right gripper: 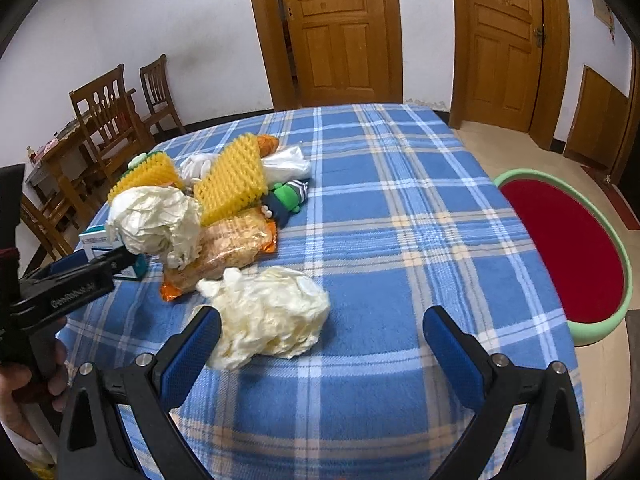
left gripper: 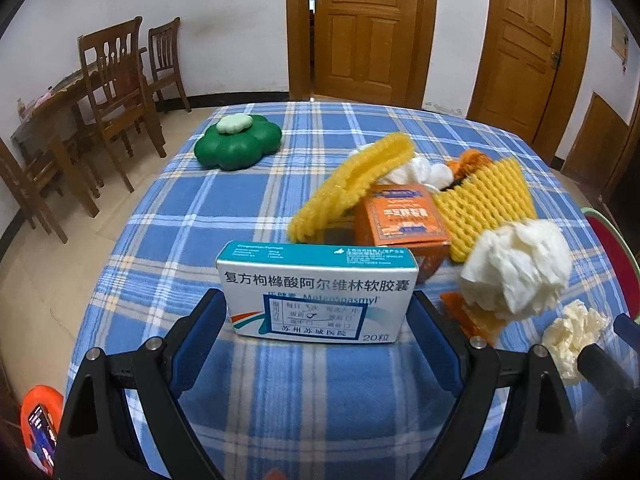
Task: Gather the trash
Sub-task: 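Grasp the white-and-teal medicine box with the left tool while the right tool grasps crumpled tissue, then carry the crumpled tissue in the right tool over the red bucket, then open the right tool to drop the tissue into the red bucket, then lower the medicine box over the bucket and open the left tool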
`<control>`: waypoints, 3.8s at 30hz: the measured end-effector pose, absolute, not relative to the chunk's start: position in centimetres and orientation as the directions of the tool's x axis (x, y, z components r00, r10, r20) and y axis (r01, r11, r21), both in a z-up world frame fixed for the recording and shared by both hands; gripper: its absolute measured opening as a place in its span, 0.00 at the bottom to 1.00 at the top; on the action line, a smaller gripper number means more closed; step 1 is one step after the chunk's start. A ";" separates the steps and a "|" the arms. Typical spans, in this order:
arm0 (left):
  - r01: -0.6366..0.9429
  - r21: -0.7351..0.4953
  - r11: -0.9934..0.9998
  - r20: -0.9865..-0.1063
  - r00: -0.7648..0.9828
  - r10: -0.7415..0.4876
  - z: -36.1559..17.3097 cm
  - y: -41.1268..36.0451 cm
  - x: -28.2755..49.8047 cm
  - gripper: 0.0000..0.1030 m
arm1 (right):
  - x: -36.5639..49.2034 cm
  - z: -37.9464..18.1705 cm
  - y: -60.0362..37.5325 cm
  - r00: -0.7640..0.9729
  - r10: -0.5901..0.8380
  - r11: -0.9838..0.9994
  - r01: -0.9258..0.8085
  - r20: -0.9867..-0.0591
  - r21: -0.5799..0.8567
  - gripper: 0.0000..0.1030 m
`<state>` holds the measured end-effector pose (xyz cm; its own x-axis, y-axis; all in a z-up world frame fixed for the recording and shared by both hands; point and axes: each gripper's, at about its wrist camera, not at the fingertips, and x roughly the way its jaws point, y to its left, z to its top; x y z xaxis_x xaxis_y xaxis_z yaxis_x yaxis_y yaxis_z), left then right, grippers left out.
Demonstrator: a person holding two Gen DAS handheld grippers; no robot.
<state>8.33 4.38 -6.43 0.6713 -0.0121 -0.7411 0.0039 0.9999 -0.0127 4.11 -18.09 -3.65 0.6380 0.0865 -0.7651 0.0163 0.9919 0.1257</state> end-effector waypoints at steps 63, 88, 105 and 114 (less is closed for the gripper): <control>0.366 -0.100 0.925 -0.640 0.689 -0.341 4.0 -9.4 6.7 0.88 | 0.5 3.2 -33.9 0.776 -0.071 0.940 0.262 -0.627 0.219 0.22; 0.554 -0.065 0.830 -0.752 0.519 -0.406 -1.4 -25.8 12.0 0.88 | 2.7 -3.6 -44.5 0.654 -0.180 0.872 0.451 -0.735 0.187 0.27; 0.632 -0.080 0.771 -0.772 0.450 -0.449 -3.3 -31.2 12.8 0.88 | -0.1 -2.0 -47.2 0.686 -0.235 0.836 0.504 -0.689 0.217 0.54; 0.664 -0.104 0.740 -0.776 0.411 -0.478 -3.8 -33.3 12.3 0.88 | -1.3 -1.6 -48.4 0.686 -0.265 0.815 0.534 -0.677 0.222 0.55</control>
<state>12.31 -33.26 -3.85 0.4112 -0.4777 -0.7763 0.6640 0.7405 -0.1039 -1.34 -48.44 -1.58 0.6863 -0.2654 -0.6772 0.5345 0.8155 0.2221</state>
